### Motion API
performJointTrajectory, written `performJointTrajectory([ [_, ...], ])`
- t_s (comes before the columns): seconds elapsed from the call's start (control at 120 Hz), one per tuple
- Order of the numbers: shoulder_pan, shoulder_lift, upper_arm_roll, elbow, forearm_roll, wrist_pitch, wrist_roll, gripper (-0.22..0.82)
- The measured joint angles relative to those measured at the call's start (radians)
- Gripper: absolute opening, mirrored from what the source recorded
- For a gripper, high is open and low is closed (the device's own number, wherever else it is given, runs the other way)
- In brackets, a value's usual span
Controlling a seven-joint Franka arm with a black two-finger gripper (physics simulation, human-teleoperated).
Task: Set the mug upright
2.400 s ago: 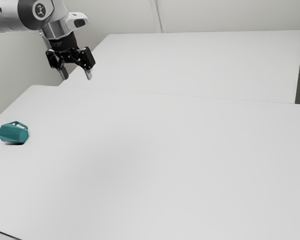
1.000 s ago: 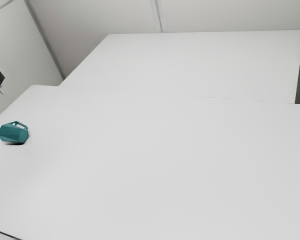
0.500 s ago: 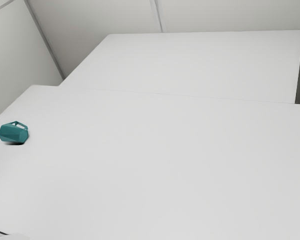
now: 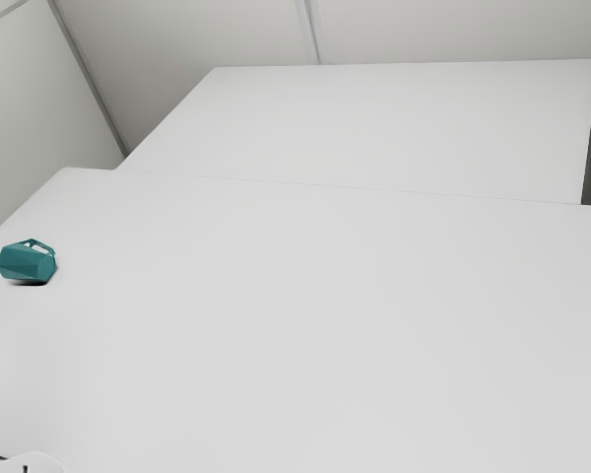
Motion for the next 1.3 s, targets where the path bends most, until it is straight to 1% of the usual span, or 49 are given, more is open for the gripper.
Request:
performJointTrajectory([
  [0.125,0.049,0.054,-0.03,0.042,-0.057,-0.037,0.054,0.58],
  [0.275,0.073,0.084,-0.032,0.078,-0.115,-0.111,0.076,0.58],
  [0.342,0.076,0.104,-0.029,0.122,-0.128,-0.143,0.08,0.58],
  [0.492,0.086,0.194,-0.027,0.255,-0.162,-0.202,0.087,0.58],
  [0.658,0.091,0.268,-0.023,0.332,-0.205,-0.247,0.094,0.58],
  [0.967,0.099,0.338,-0.024,0.398,-0.252,-0.264,0.102,0.58],
  [1.3,0.099,0.39,-0.026,0.433,-0.291,-0.239,0.11,0.58],
])
